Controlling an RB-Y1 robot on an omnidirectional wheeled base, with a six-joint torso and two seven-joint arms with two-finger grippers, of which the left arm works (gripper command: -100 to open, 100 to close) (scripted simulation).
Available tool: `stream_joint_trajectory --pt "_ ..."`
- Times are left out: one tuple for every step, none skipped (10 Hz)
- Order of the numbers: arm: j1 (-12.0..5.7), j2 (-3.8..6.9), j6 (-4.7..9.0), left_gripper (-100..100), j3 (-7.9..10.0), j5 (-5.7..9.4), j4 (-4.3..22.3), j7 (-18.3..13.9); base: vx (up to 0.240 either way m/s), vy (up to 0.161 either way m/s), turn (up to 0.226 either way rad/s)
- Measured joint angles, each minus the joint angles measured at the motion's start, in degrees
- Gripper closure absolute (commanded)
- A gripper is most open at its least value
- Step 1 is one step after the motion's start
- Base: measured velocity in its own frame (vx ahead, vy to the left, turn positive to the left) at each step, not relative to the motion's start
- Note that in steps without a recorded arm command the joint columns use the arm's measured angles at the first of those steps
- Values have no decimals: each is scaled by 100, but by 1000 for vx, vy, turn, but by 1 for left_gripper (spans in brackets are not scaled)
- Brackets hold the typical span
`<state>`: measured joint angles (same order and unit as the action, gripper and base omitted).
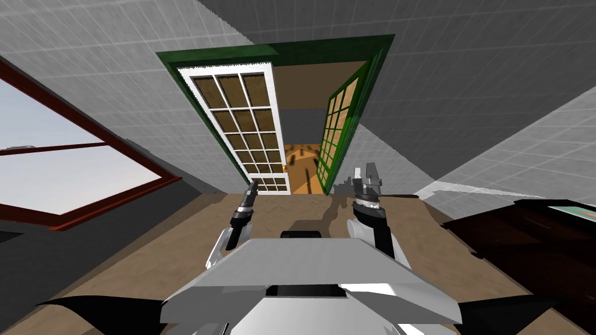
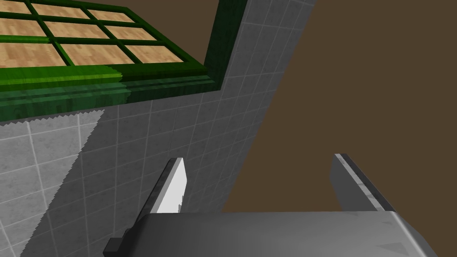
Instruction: Push the door open
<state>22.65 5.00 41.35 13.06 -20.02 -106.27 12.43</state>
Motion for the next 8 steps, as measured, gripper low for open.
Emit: stream_joint_trajectory --pt "-37 25 38 -100 71 -62 124 75 109 -11 14" --pt "-70 37 80 -100 132 -130 239 153 116 -18 9" --pt "-99 22 134 -100 176 -209 367 253 109 -22 9" --pt "-163 29 184 -100 233 -283 519 351 100 -22 9" --pt "-202 24 238 -100 286 -357 657 450 95 -19 10" --pt "-231 28 287 -100 344 -429 775 539 97 -11 10" --pt "-234 27 331 -100 399 -502 865 621 101 -13 10" --pt "-269 35 362 -100 457 -576 971 701 92 -13 11"
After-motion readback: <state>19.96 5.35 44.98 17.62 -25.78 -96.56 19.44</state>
